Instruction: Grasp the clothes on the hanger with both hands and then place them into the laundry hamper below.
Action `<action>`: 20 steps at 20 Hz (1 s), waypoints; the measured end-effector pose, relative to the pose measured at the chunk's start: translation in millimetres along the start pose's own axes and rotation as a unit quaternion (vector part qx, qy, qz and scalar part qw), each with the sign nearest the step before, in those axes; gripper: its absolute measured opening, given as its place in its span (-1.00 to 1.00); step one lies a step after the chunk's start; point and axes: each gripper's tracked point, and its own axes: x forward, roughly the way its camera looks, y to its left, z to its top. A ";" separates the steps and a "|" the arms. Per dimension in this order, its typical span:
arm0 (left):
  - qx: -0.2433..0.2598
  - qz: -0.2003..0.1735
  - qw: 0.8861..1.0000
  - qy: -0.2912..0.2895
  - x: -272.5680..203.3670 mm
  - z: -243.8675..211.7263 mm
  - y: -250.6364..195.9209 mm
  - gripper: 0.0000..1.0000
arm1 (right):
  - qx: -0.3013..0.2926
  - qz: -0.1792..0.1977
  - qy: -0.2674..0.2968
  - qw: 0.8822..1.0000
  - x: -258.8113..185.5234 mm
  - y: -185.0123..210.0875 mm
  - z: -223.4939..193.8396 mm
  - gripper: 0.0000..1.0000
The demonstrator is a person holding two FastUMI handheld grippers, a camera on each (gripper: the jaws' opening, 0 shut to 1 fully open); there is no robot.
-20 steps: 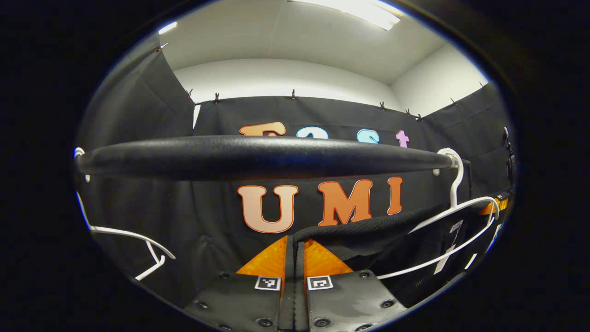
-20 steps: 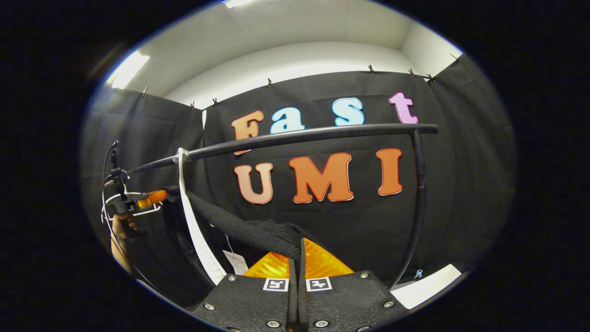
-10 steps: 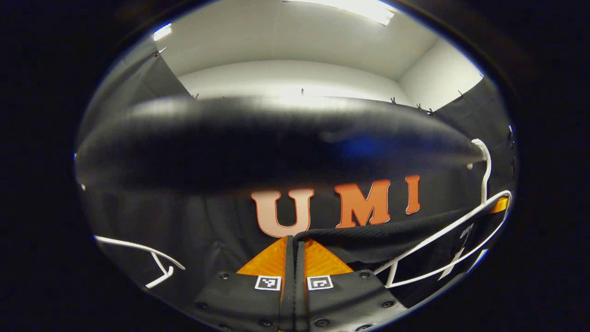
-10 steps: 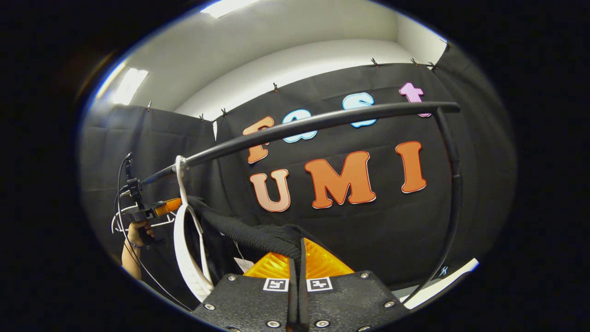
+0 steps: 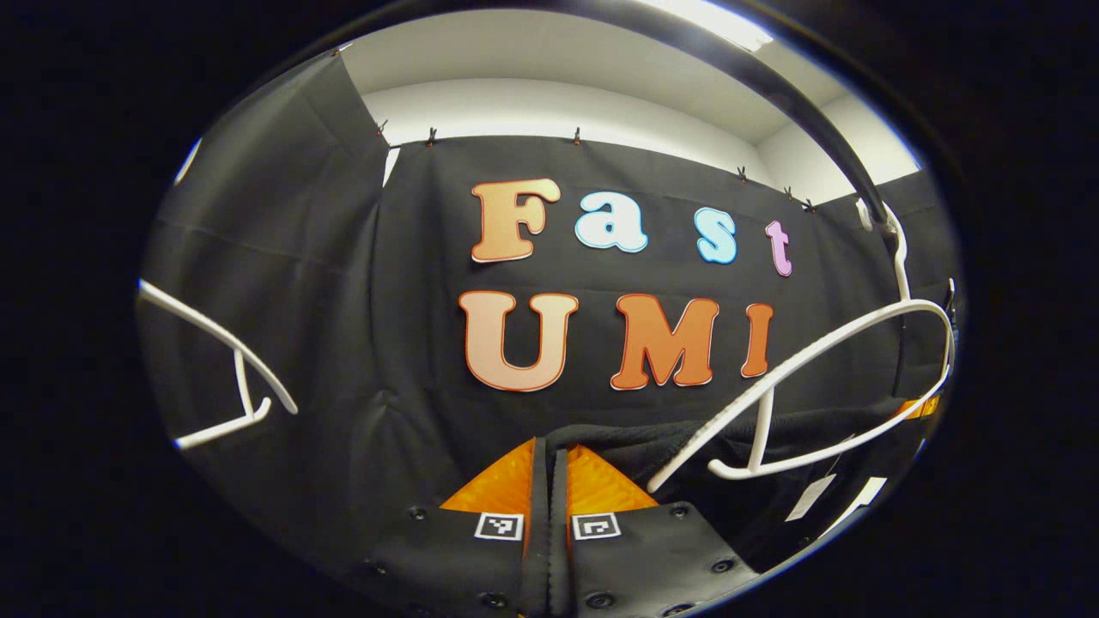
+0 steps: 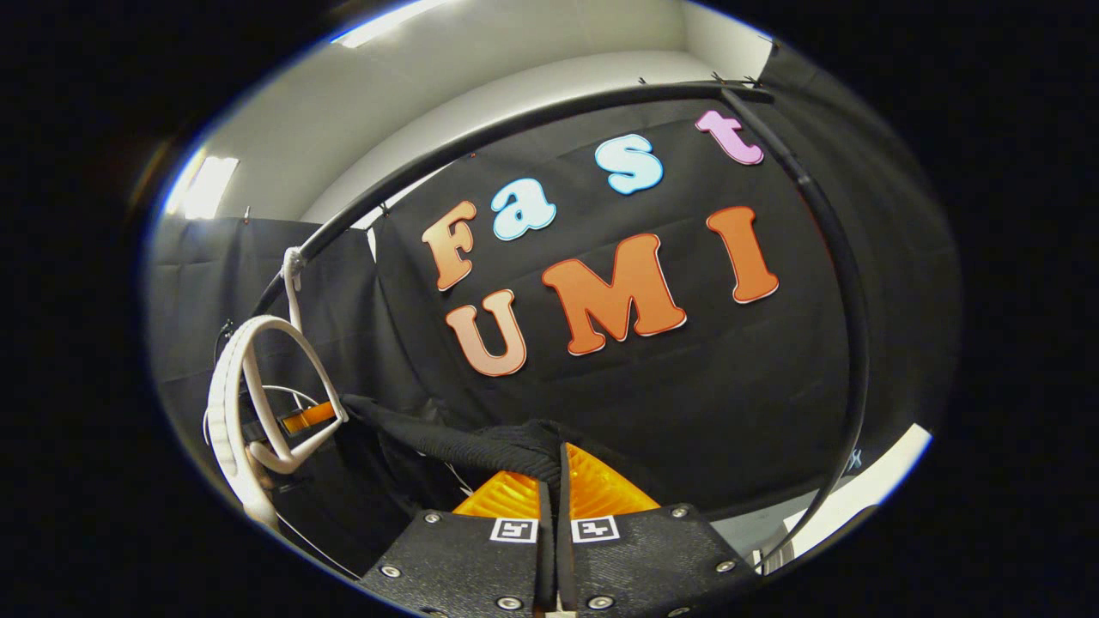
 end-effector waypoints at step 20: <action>0.049 -0.013 0.998 0.023 -94.2 -125.5 -80.1 -0.87 | -0.073 -0.098 0.021 0.992 -39.6 33.3 -185.4 -0.98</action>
